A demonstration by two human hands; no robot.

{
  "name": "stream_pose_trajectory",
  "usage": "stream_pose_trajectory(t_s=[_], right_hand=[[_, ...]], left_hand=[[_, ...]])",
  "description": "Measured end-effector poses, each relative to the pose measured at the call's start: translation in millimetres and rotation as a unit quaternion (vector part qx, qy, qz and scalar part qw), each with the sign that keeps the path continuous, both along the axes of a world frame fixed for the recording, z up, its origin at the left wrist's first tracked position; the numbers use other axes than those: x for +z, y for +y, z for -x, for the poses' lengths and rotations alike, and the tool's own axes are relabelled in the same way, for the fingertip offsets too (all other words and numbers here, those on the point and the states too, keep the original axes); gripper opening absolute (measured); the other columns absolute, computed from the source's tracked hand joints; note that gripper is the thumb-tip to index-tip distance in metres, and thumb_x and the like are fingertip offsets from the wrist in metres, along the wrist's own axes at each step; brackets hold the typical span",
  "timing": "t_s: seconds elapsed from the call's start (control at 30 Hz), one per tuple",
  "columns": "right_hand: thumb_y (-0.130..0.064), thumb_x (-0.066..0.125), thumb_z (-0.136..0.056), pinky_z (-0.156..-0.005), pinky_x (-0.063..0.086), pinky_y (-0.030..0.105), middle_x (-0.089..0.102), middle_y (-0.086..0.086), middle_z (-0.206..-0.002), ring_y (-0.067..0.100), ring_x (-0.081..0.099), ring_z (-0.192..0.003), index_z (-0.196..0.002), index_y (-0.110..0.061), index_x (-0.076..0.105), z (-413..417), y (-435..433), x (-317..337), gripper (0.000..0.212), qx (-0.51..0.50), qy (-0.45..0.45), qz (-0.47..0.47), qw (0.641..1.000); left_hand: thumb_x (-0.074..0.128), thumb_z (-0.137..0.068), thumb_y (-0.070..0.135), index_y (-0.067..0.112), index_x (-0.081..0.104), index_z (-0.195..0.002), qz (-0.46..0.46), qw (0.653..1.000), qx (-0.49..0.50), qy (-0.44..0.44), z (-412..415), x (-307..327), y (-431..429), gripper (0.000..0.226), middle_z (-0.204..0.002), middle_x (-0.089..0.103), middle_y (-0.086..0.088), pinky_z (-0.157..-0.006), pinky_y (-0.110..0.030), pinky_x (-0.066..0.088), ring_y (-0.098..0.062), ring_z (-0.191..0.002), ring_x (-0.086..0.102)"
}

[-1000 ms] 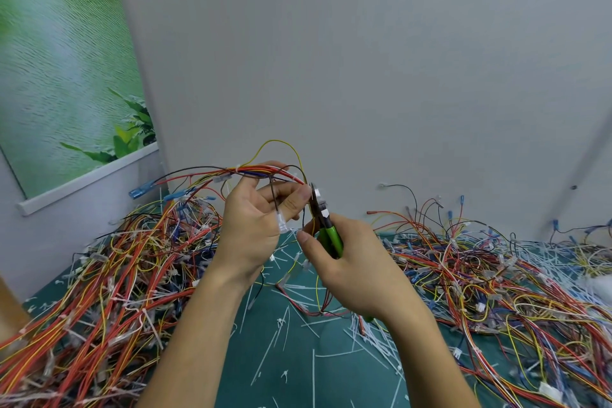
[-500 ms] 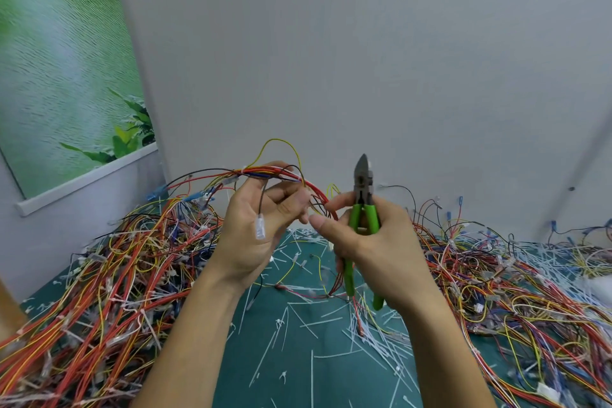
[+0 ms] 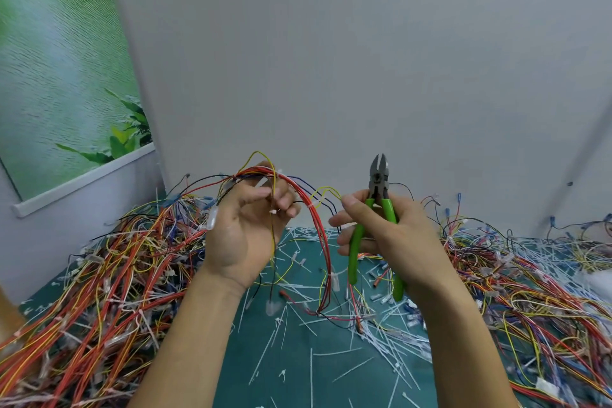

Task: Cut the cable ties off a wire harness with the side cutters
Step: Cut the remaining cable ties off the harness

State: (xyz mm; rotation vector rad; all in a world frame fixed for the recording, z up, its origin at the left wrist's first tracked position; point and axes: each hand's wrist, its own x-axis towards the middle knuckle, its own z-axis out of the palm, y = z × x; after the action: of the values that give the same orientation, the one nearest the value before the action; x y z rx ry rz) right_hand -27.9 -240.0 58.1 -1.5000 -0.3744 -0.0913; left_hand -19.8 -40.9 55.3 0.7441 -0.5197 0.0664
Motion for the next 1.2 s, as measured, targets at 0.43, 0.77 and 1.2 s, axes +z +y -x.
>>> stream_pose_trajectory(t_s=[0.43, 0.77, 1.2], right_hand=[[-0.007, 0.082, -0.086, -0.074, 0.065, 0.04, 0.074, 0.003, -0.08, 0.021, 0.072, -0.07, -0.094, -0.012, 0.071, -1, 9, -3, 0.014, -0.058, -0.038, -0.04, 0.997], [-0.016, 0.085, -0.084, -0.075, 0.063, 0.037, 0.075, 0.001, -0.082, 0.021, 0.074, -0.074, -0.089, -0.024, 0.072, -9, -5, -7, 0.016, -0.165, -0.083, 0.018, 0.983], [-0.01, 0.081, -0.088, -0.069, 0.059, 0.022, 0.076, 0.003, -0.083, 0.019, 0.077, -0.075, -0.09, -0.021, 0.072, -6, -1, -5, 0.014, -0.088, -0.112, -0.014, 0.99]], left_hand=[[0.068, -0.075, 0.001, 0.016, 0.055, -0.089, -0.147, 0.984, 0.103, 0.017, -3, -8, -6, 0.024, -0.073, 0.045, -0.004, -0.051, -0.025, 0.03, -0.015, -0.06, 0.04], [0.059, -0.09, 0.008, 0.022, 0.063, -0.109, -0.262, 0.948, 0.17, -0.06, 2, -7, -3, 0.024, -0.088, 0.07, -0.017, -0.045, -0.022, 0.034, -0.019, -0.043, 0.039], [0.082, -0.076, 0.001, 0.029, 0.046, -0.113, -0.266, 0.928, 0.257, -0.038, -1, -14, -32, 0.058, -0.098, 0.073, 0.001, -0.075, -0.034, 0.061, -0.027, -0.085, 0.076]])
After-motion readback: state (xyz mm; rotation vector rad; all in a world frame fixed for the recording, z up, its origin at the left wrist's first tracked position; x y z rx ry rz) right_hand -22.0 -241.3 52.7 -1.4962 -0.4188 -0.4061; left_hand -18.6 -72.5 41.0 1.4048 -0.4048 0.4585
